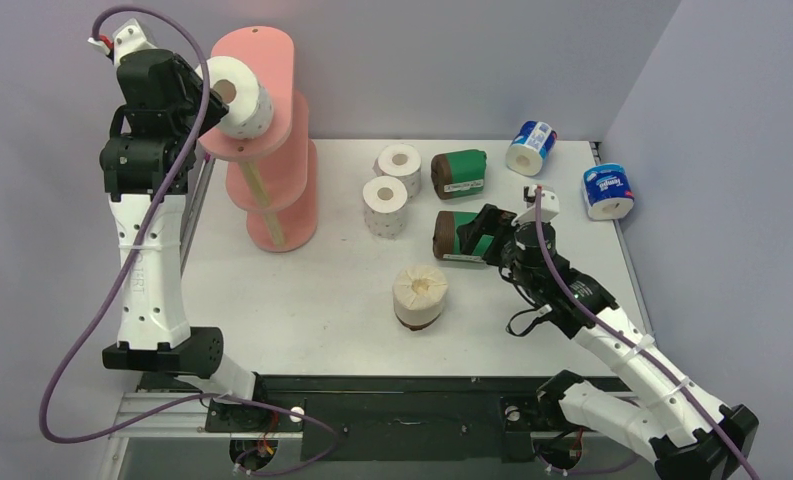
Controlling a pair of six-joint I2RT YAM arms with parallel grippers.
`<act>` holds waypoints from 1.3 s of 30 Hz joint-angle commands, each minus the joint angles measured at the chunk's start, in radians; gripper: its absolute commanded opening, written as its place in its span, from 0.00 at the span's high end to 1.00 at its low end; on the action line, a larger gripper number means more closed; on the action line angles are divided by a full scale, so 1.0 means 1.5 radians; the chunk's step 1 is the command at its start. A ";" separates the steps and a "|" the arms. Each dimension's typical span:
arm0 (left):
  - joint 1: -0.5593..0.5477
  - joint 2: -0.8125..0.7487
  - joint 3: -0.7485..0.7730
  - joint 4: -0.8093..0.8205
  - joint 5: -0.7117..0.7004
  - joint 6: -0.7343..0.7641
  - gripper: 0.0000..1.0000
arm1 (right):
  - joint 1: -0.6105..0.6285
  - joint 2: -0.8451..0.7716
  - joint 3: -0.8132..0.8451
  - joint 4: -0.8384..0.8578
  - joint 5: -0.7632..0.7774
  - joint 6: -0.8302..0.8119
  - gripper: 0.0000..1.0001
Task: Place and organize the paper towels onto the shelf
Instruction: Place the paper towel on the shelf.
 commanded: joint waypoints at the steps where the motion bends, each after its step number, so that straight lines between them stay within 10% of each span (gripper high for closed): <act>1: 0.004 -0.004 0.022 0.043 0.042 -0.021 0.86 | 0.017 0.025 0.037 0.039 0.032 -0.005 0.09; 39: 0.012 0.003 0.035 0.052 0.040 -0.036 0.28 | 0.025 0.054 0.088 0.003 0.035 -0.029 0.09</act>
